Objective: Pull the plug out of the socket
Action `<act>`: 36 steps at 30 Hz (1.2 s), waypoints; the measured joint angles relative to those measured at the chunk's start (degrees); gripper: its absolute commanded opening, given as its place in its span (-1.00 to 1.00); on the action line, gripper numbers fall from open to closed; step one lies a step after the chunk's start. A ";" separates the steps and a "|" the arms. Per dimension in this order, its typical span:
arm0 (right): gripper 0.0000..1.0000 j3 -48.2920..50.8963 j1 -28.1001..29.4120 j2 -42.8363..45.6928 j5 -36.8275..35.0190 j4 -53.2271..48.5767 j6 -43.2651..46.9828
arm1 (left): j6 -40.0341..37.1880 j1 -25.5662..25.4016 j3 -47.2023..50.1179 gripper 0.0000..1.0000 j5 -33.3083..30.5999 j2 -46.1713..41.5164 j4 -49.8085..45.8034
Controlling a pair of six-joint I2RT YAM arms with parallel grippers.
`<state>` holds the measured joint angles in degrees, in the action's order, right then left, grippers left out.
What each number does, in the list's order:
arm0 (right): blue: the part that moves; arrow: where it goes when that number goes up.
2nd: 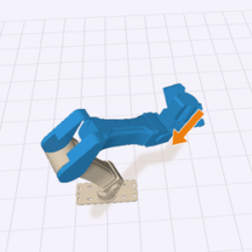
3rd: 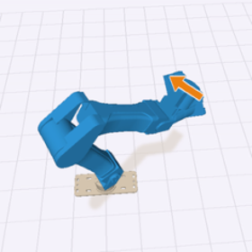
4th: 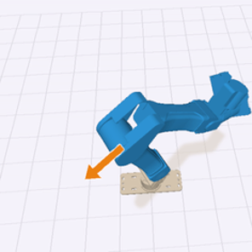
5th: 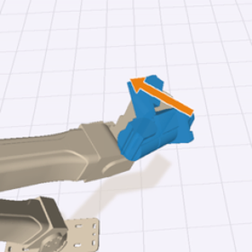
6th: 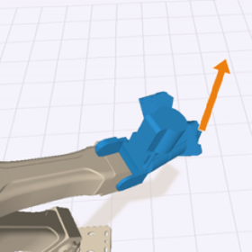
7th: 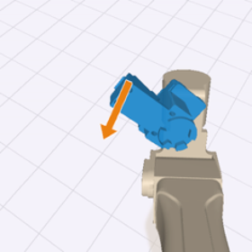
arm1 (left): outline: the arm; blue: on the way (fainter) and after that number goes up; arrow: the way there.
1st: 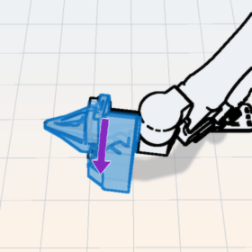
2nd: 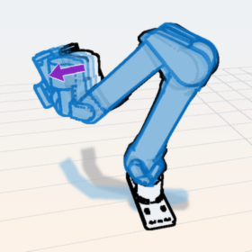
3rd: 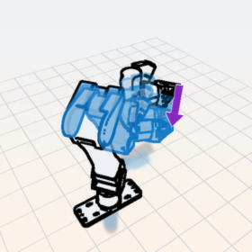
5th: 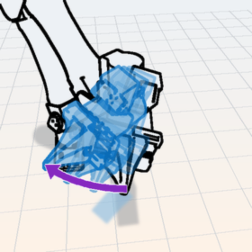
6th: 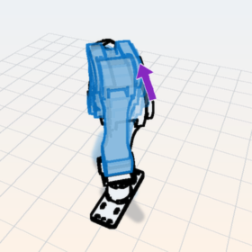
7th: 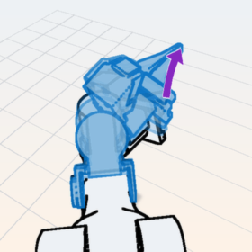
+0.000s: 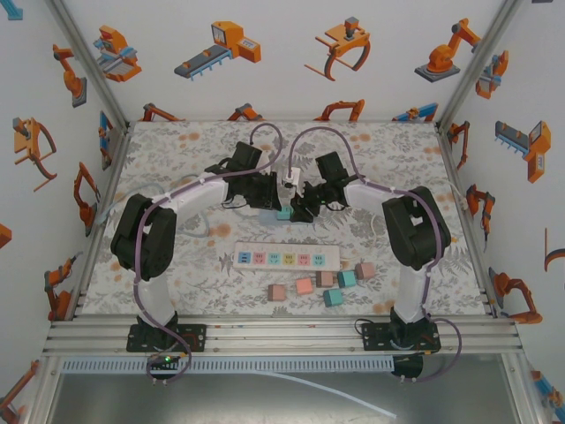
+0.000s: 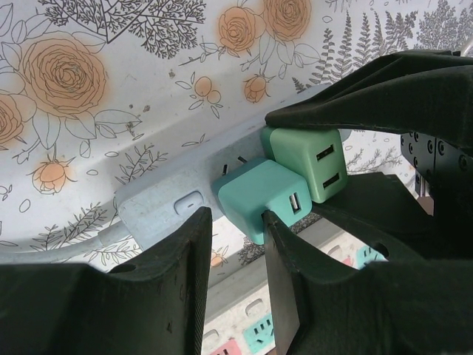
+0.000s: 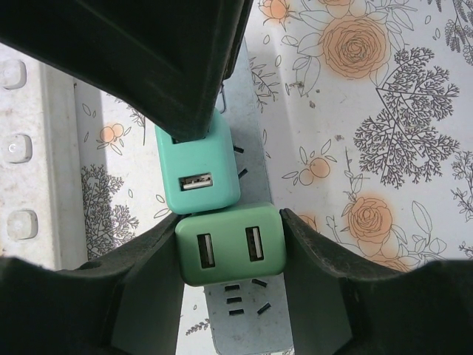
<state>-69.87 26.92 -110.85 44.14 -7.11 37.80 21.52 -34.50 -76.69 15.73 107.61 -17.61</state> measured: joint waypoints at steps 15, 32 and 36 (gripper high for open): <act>-0.74 0.44 0.11 1.38 0.33 0.09 0.50 | -0.42 -0.35 -0.46 -0.28 -0.87 0.15 -0.66; -0.75 1.29 1.44 12.57 7.52 2.51 0.44 | -0.42 -0.50 -0.57 -0.27 -1.31 0.11 -0.85; 0.03 2.56 1.44 15.10 6.99 2.43 2.40 | -0.42 -0.50 -0.15 -0.26 -1.33 -0.20 -0.39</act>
<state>-67.31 28.36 -95.74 51.13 -4.69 40.21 21.10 -35.00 -76.84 14.39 107.42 -18.00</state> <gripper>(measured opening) 0.411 0.369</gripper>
